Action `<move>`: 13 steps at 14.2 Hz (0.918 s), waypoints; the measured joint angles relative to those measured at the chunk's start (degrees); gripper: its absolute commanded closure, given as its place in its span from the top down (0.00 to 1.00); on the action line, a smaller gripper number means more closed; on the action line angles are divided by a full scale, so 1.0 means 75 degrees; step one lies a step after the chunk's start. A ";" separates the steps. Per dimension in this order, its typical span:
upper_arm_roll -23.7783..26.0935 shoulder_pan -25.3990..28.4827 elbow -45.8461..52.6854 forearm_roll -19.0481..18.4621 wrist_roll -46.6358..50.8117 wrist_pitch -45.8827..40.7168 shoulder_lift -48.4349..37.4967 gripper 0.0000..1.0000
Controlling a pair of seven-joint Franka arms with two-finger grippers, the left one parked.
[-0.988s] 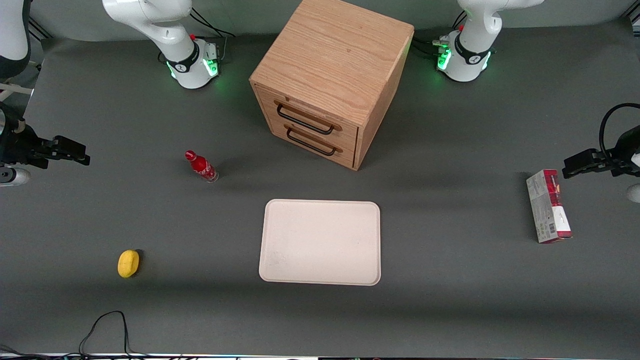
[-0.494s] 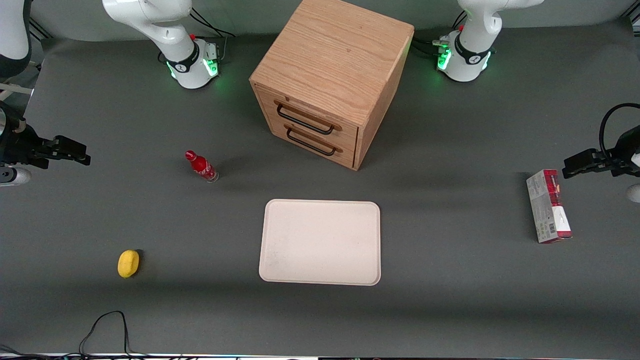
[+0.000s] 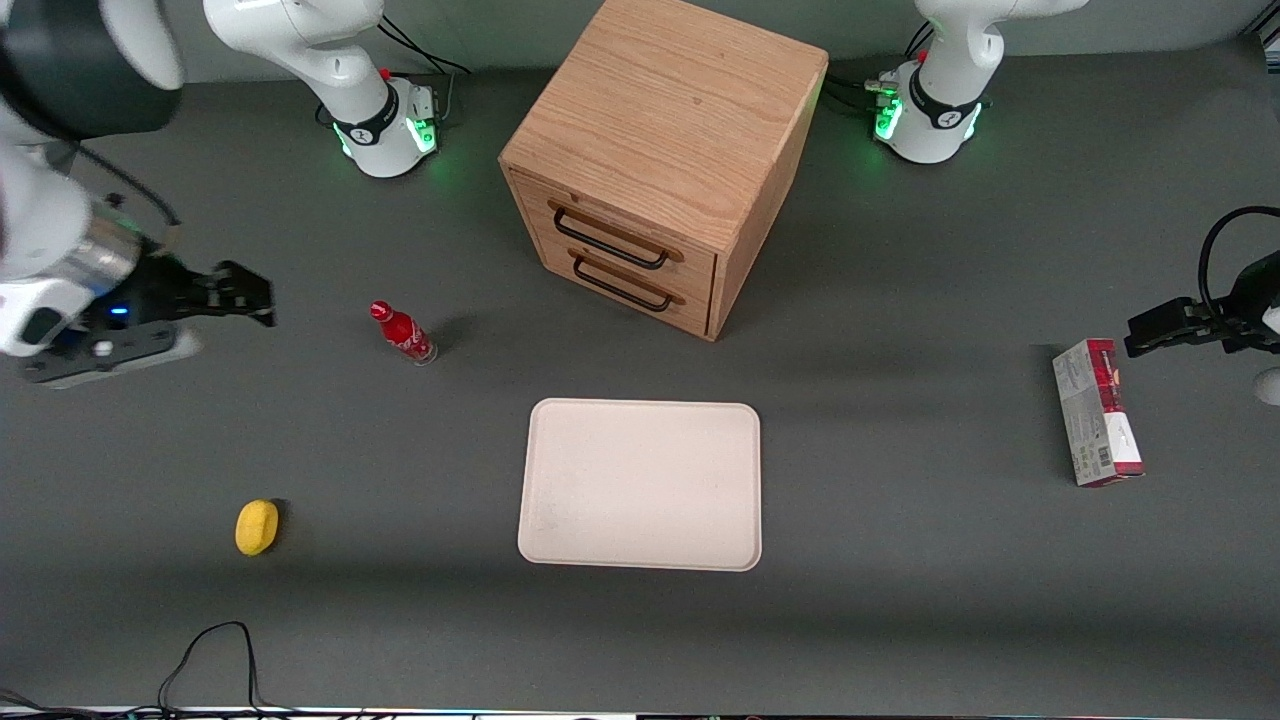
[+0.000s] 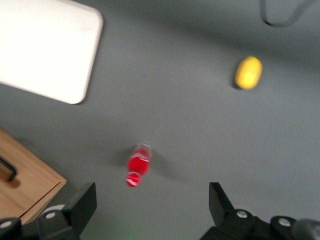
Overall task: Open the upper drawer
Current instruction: 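Move the right gripper from rest toward the wooden cabinet's upper drawer handle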
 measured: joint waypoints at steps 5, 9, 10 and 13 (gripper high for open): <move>0.0048 0.1703 0.0165 0.0218 -0.0003 0.0038 0.0478 1.00; 0.0155 0.2980 0.0247 0.0225 -0.0002 0.0265 0.0790 1.00; 0.0167 0.3234 0.0269 0.0225 -0.0002 0.0281 0.0844 1.00; 0.0183 0.3832 0.0275 0.0225 -0.0111 0.0284 0.0923 1.00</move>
